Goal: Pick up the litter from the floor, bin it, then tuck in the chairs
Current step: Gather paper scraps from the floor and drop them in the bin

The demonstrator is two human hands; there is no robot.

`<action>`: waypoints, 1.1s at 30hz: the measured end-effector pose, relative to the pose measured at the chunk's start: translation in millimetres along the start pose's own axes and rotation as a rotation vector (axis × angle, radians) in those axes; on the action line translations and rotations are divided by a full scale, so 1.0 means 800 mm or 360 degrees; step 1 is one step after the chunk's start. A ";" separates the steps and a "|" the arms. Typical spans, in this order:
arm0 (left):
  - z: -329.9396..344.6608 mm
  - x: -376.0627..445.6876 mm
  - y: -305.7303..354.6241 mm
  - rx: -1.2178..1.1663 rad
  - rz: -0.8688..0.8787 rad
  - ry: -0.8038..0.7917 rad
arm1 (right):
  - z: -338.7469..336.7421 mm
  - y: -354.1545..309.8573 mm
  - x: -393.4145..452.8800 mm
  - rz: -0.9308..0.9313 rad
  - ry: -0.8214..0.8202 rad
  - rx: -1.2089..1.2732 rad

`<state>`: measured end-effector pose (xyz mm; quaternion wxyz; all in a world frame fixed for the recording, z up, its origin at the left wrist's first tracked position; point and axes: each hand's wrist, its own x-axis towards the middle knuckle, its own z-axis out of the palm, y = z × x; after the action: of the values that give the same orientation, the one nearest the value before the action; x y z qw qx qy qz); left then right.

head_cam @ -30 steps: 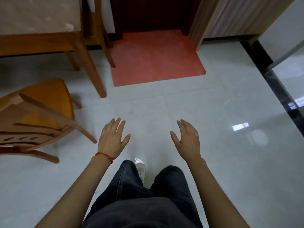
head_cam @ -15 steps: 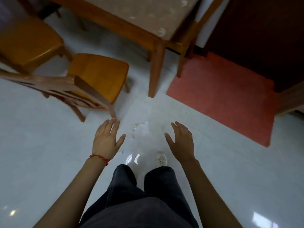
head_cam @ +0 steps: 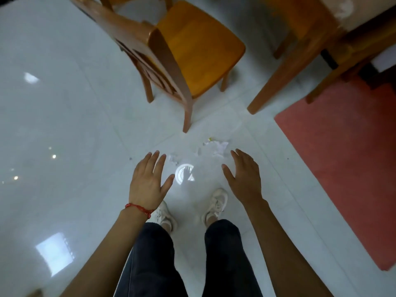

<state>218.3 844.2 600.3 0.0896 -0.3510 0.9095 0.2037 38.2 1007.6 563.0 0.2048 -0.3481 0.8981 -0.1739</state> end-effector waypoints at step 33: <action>0.619 0.293 -0.267 -0.0193 -0.0335 0.0183 | 0.646 0.239 0.304 -0.0094 -0.0066 0.0077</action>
<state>199.4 774.7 16.3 0.0369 -0.4604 0.8574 0.2272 21.1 883.9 -26.0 0.2265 -0.3728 0.8786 -0.1942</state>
